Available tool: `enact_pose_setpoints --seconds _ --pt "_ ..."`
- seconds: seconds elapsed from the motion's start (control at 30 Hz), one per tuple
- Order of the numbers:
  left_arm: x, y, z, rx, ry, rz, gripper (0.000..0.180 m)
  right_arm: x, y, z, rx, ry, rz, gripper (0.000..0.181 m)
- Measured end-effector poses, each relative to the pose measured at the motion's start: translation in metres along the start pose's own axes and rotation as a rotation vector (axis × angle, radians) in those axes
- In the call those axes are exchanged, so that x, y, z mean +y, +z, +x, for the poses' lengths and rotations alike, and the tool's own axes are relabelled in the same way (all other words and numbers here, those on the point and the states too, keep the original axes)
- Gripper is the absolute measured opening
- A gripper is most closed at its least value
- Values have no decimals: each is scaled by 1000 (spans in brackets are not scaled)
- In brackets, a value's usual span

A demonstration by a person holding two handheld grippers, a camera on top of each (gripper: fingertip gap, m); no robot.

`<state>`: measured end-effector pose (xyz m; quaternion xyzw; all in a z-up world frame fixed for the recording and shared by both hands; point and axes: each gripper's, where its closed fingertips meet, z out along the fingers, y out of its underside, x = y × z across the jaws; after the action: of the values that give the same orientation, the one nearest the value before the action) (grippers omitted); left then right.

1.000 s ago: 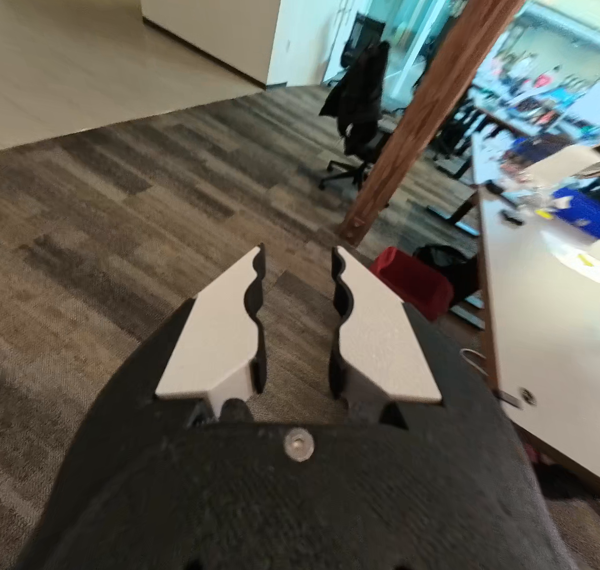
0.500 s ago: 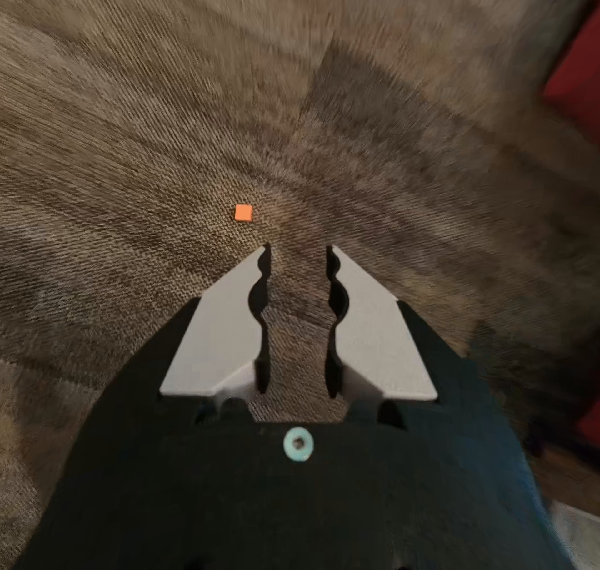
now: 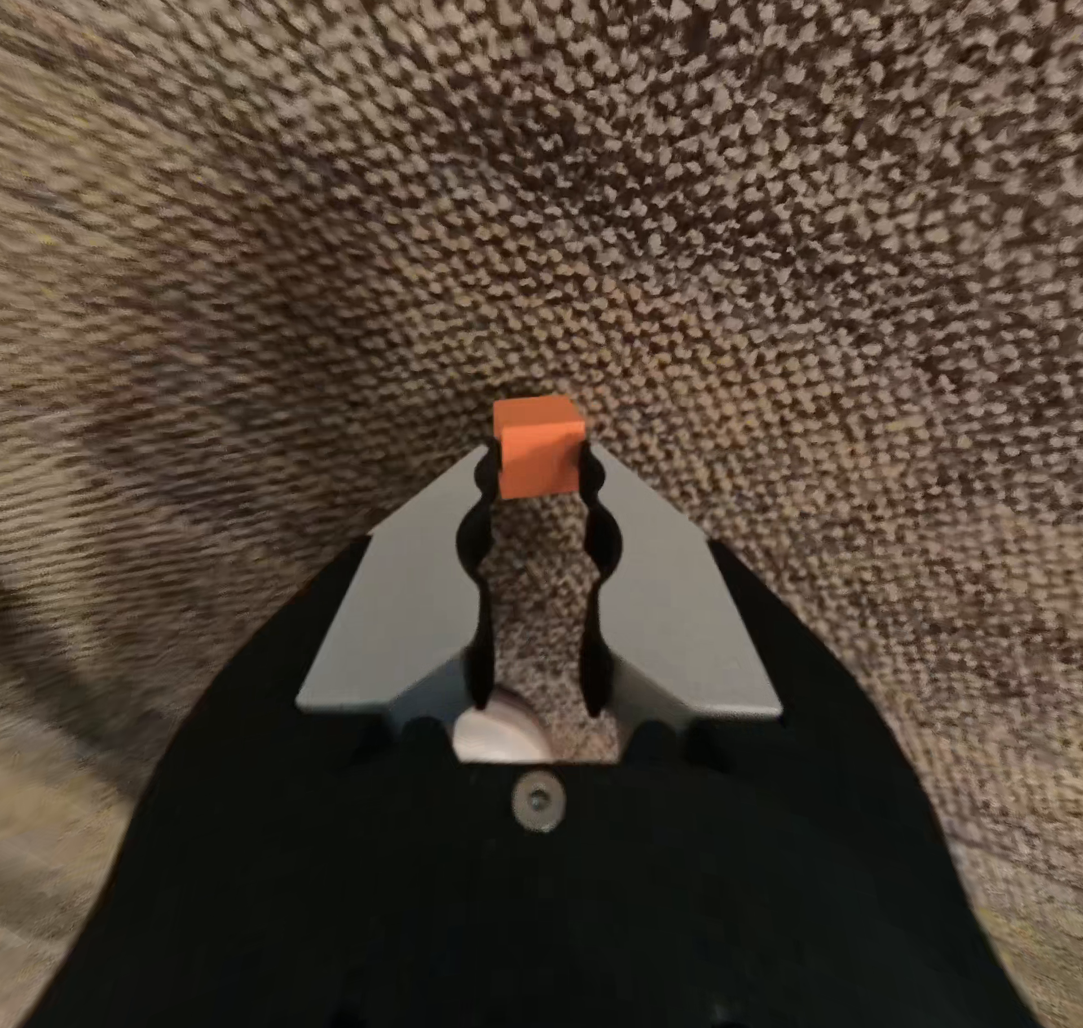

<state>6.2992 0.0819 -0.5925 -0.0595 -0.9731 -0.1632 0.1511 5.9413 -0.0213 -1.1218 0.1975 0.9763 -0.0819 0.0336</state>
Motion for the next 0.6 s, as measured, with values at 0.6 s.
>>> enact_pose_setpoints --seconds 0.6 --pt "-60 -218 -173 -115 622 165 47 161 -698 -40 197 340 654 26"
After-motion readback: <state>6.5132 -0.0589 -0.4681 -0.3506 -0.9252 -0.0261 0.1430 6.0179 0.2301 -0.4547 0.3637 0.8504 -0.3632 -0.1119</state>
